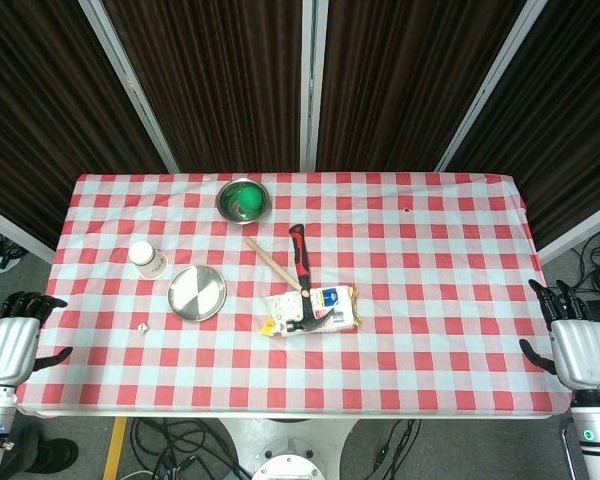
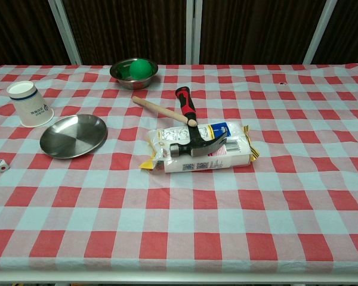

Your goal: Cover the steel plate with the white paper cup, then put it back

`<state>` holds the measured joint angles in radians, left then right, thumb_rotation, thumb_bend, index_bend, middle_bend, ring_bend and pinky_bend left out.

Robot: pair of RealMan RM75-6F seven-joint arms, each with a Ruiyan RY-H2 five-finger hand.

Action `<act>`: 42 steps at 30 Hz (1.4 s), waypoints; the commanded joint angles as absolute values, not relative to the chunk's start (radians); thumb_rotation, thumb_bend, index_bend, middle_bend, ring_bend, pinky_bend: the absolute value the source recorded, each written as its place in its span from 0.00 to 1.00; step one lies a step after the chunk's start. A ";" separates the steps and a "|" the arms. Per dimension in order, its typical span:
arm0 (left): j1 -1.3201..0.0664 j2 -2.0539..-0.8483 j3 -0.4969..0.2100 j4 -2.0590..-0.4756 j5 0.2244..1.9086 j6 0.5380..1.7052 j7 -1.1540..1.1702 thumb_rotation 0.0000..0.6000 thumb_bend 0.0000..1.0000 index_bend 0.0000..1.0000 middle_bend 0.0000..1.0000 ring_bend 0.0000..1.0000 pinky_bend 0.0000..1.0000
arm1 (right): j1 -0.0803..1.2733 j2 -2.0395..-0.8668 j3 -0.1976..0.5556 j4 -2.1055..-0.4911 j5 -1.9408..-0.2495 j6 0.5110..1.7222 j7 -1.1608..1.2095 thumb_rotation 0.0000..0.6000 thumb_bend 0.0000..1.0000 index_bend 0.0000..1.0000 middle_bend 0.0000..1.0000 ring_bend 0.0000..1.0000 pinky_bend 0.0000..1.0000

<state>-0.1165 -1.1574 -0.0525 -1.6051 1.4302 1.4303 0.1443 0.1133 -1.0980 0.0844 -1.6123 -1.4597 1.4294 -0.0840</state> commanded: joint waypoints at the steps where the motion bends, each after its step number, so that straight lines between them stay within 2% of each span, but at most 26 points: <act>1: -0.117 -1.161 -0.051 -1.602 1.427 1.425 0.144 1.00 0.06 0.30 0.28 0.18 0.15 | 0.116 -1.098 0.086 -1.614 -1.457 1.426 -0.086 1.00 0.14 0.07 0.19 0.03 0.19; 10: -0.128 -1.164 -0.051 -1.603 1.427 1.409 0.139 1.00 0.06 0.30 0.28 0.18 0.15 | 0.117 -1.094 0.087 -1.616 -1.460 1.432 -0.084 1.00 0.14 0.07 0.19 0.03 0.19; 15: -0.179 -1.174 -0.064 -1.596 1.423 1.335 0.117 1.00 0.06 0.33 0.31 0.21 0.18 | 0.118 -1.092 0.093 -1.612 -1.463 1.441 -0.083 1.00 0.14 0.07 0.19 0.03 0.19; 18: -0.225 -1.190 -0.074 -1.586 1.410 1.260 0.091 1.00 0.06 0.36 0.38 0.31 0.32 | 0.119 -1.090 0.096 -1.610 -1.465 1.445 -0.083 1.00 0.14 0.07 0.19 0.03 0.19; 20: -0.257 -1.215 -0.079 -1.564 1.402 1.208 0.058 1.00 0.06 0.38 0.47 0.41 0.48 | 0.119 -1.089 0.097 -1.609 -1.464 1.446 -0.080 1.00 0.14 0.07 0.19 0.03 0.19; 23: -0.305 -1.255 -0.079 -1.517 1.395 1.118 -0.018 1.00 0.06 0.41 0.60 0.56 0.64 | 0.121 -1.090 0.095 -1.606 -1.461 1.438 -0.074 1.00 0.14 0.07 0.19 0.03 0.19; 29: -0.372 -1.339 -0.071 -1.396 1.397 1.020 -0.054 1.00 0.07 0.43 0.74 0.72 0.82 | 0.125 -1.086 0.097 -1.609 -1.449 1.425 -0.079 1.00 0.14 0.07 0.20 0.03 0.19; 34: -0.403 -1.381 -0.064 -1.356 1.386 0.965 -0.088 1.00 0.09 0.43 0.83 0.81 0.87 | 0.128 -1.085 0.098 -1.612 -1.441 1.420 -0.083 1.00 0.14 0.07 0.20 0.03 0.19; 37: -0.420 -1.402 -0.056 -1.328 1.379 0.937 -0.081 1.00 0.12 0.44 0.84 0.82 0.87 | 0.132 -1.086 0.099 -1.611 -1.437 1.412 -0.081 1.00 0.14 0.07 0.20 0.03 0.19; 42: -0.428 -1.413 -0.047 -1.309 1.360 0.915 -0.069 1.00 0.22 0.44 0.85 0.82 0.87 | 0.133 -1.085 0.098 -1.612 -1.435 1.409 -0.082 1.00 0.14 0.07 0.21 0.03 0.19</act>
